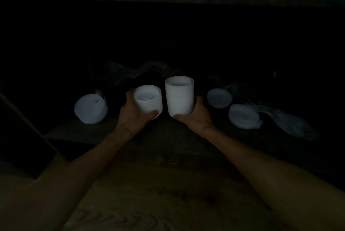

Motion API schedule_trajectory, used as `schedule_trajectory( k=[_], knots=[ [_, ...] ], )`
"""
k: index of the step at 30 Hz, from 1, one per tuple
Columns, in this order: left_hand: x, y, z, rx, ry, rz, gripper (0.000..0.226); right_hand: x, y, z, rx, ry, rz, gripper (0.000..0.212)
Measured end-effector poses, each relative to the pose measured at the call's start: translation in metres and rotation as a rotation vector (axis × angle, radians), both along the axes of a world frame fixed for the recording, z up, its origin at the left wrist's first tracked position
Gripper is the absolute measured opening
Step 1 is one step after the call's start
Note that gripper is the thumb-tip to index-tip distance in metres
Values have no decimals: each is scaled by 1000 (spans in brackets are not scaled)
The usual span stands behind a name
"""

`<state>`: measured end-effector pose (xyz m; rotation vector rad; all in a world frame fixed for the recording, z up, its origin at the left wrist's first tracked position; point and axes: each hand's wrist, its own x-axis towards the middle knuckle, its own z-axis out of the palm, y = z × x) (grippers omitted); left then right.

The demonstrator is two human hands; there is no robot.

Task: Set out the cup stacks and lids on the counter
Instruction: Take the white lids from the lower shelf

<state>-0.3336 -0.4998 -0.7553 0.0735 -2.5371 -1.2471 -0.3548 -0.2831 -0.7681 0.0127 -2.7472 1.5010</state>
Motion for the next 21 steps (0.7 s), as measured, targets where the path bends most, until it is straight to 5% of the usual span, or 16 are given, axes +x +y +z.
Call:
schedule_trajectory(
  k=[7, 12, 21],
  knots=[
    [21, 24, 31, 20, 9, -122, 102, 32, 23, 24, -107, -1, -2, 107],
    [87, 48, 95, 121, -160, -270, 99, 102, 51, 83, -136, -70, 31, 105],
    [191, 131, 332, 63, -456, -434, 101, 255, 147, 314, -102, -268, -61, 77]
  ],
)
